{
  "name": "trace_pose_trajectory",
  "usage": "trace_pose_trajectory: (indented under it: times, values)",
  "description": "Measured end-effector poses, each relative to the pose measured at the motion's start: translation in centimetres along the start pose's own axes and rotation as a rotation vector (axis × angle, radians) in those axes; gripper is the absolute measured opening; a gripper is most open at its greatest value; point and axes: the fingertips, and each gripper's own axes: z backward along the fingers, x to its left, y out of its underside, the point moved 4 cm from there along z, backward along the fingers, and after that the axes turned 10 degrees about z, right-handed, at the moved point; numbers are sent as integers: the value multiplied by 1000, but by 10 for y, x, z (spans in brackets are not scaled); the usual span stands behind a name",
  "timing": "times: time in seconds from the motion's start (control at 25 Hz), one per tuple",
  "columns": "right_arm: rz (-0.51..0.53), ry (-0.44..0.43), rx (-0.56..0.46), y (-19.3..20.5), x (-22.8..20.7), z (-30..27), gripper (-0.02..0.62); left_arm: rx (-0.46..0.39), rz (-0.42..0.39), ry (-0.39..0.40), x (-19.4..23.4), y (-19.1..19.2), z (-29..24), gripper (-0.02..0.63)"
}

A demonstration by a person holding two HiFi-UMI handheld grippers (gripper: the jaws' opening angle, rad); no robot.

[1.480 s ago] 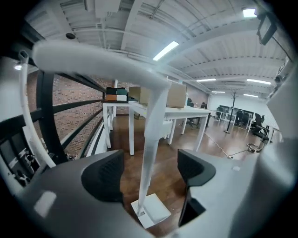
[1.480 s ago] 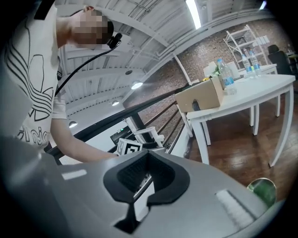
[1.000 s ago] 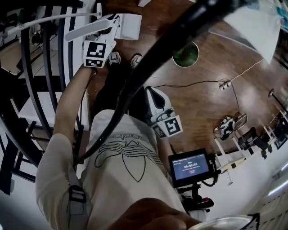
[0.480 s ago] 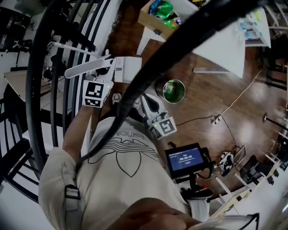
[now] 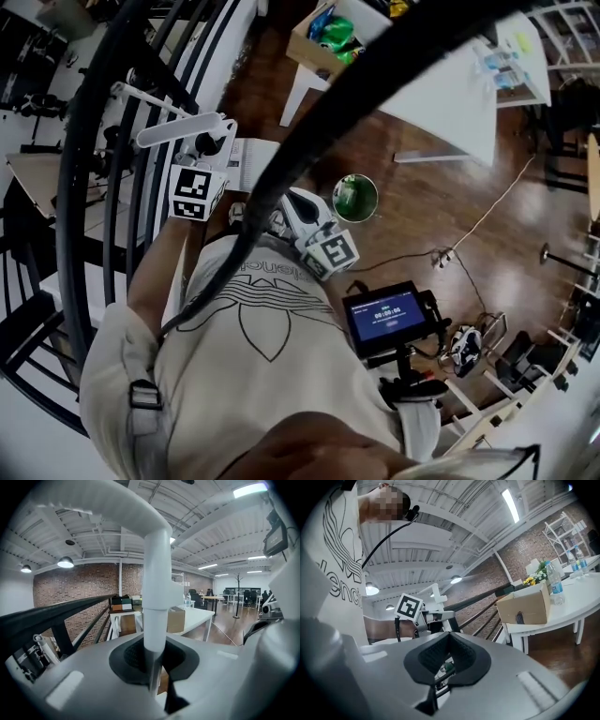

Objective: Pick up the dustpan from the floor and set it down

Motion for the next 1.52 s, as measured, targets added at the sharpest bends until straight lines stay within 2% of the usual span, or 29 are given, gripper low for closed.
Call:
trace_pose_trajectory:
  times: [0.36, 0.6, 0.76, 0.96, 1.08, 1.12, 1.16, 1.2, 1.32, 1.36, 1.4, 1.44, 1.48, 1.52]
  values:
    - [-34, 113, 85, 18, -25, 21, 2, 76, 38, -7, 22, 80, -30, 55]
    - [-53, 192, 143, 32, -28, 47, 2, 148, 6, 70, 18, 140, -71, 55]
    - [-67, 214, 163, 43, -25, 55, 2, 209, -8, 88, 18, 175, -105, 54]
    - [-76, 232, 166, 49, -20, 60, 2, 345, -37, 115, 17, 225, -126, 57]
    - [-71, 239, 156, 49, -22, 61, 2, 349, -21, 77, 21, 231, -132, 57]
    - [-72, 240, 152, 48, -21, 61, 2, 346, -10, 63, 21, 230, -131, 89]
    - [-71, 238, 147, 47, -21, 61, 2, 335, -8, 48, 21, 226, -130, 214]
    - [-67, 234, 139, 45, -22, 60, 2, 319, -12, 28, 22, 220, -128, 294]
    - [-36, 212, 102, 38, -26, 52, 2, 276, -46, -103, 34, 202, -108, 307]
    - [-25, 202, 83, 35, -28, 47, 2, 266, -66, -173, 41, 198, -96, 305]
    - [-14, 191, 61, 31, -31, 41, 2, 253, -72, -248, 48, 195, -81, 268]
    - [-8, 180, 40, 28, -33, 36, 2, 240, -47, -302, 50, 193, -63, 144]
    - [-6, 172, 25, 26, -33, 34, 2, 234, 13, -304, 44, 193, -44, 24]
    - [-7, 167, 15, 26, -32, 35, 2, 238, 93, -244, 28, 192, -23, 20]
